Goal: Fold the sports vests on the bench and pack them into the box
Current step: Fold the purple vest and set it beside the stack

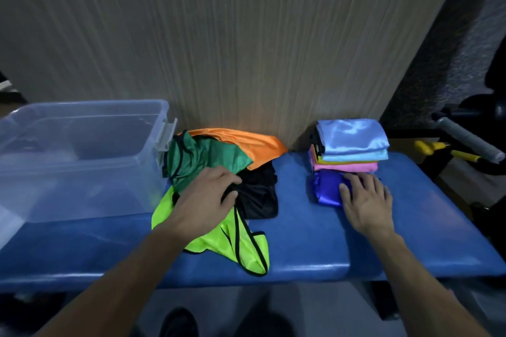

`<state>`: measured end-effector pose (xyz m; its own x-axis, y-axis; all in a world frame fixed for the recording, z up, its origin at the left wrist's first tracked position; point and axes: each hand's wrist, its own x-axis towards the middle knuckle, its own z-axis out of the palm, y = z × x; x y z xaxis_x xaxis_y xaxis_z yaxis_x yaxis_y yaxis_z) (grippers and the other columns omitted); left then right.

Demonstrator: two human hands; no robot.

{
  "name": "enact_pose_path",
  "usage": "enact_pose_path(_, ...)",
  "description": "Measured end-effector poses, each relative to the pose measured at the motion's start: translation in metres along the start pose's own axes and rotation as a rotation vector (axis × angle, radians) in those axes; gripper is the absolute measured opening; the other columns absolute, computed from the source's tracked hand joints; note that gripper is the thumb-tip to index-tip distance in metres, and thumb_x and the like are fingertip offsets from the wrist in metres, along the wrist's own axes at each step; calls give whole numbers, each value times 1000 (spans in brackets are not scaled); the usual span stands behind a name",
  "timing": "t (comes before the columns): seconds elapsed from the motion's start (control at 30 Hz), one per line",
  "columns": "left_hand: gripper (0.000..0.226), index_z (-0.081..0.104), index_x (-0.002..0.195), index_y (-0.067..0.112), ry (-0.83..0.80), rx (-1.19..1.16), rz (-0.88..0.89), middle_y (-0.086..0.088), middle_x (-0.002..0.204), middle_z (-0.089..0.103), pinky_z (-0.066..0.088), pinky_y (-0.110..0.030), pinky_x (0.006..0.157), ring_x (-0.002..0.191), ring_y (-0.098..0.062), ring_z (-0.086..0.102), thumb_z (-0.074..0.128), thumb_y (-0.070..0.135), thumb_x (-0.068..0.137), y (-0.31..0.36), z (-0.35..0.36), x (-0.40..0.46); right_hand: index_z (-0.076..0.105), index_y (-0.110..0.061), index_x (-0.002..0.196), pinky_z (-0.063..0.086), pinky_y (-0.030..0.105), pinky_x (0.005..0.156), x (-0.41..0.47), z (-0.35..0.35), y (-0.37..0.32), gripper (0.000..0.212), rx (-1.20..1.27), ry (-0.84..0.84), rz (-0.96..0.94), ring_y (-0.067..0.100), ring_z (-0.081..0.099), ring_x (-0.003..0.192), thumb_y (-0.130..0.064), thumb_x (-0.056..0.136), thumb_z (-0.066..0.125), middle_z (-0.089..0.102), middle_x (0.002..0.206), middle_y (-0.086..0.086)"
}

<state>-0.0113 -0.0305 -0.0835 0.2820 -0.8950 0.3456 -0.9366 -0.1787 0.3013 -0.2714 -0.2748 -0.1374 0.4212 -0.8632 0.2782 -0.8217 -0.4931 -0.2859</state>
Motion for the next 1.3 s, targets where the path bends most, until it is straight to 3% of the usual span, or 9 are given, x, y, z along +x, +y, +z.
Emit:
enact_pose_path(0.27,48,49,145,30,-150,15,226,5,138,47,47,-43,99,117,-25,49,54,38,98,88,65,37,61,-19,131,38,57,109,7,-3,18,56,-2,30,-101,37,47,130,-53,100,28,54,135,6)
enact_pose_path(0.4,56,35,153,30,-276,-54,55,-4,140,43,48,-47,100,122,-32,49,53,41,102,125,90,61,47,-31,145,34,57,107,12,-15,21,48,-25,-34,73,41,37,136,-52,102,43,38,152,5)
enact_pose_path(0.63,25,56,121,11,-259,-93,-12,-11,109,61,46,-42,83,105,-33,58,49,28,104,156,112,80,58,-10,139,47,46,94,29,-15,45,41,234,37,121,46,57,108,-23,101,56,57,124,24)
enact_pose_path(0.8,34,54,130,15,-171,60,16,-5,124,52,47,-44,89,114,-29,49,49,34,102,161,117,86,63,-4,134,45,44,98,37,-9,50,35,271,74,78,44,56,113,-17,101,57,57,129,24)
enact_pose_path(0.9,42,52,136,18,-39,82,152,-6,141,42,46,-46,98,126,-29,40,54,38,98,156,126,92,67,-11,127,45,51,93,32,-9,48,31,104,188,19,44,50,116,-20,98,63,54,138,17)
enact_pose_path(1.0,59,35,155,22,-123,110,267,-8,167,18,21,-46,123,152,-30,15,45,46,103,148,139,105,70,-12,119,46,50,88,29,-12,43,26,19,270,-122,39,54,110,-21,97,60,62,126,11)
enact_pose_path(1.13,68,6,164,24,-349,118,190,-2,170,-12,-3,-44,127,156,-22,-12,27,54,107,140,152,106,67,-10,124,46,48,96,25,-1,42,42,25,122,-205,33,57,108,-34,100,42,63,121,7)
enact_pose_path(1.23,68,3,164,23,-411,65,154,-1,170,-13,-4,-40,127,157,-20,-10,24,54,107,137,142,103,68,-10,123,42,55,107,25,-1,44,49,0,112,-200,35,59,109,-38,100,35,64,122,7)
enact_pose_path(1.3,63,17,162,19,-334,36,176,-5,171,5,7,-41,127,156,-23,7,29,49,108,130,125,102,69,-10,118,44,54,103,27,-12,30,44,22,162,-226,35,58,107,-36,99,38,65,119,8)
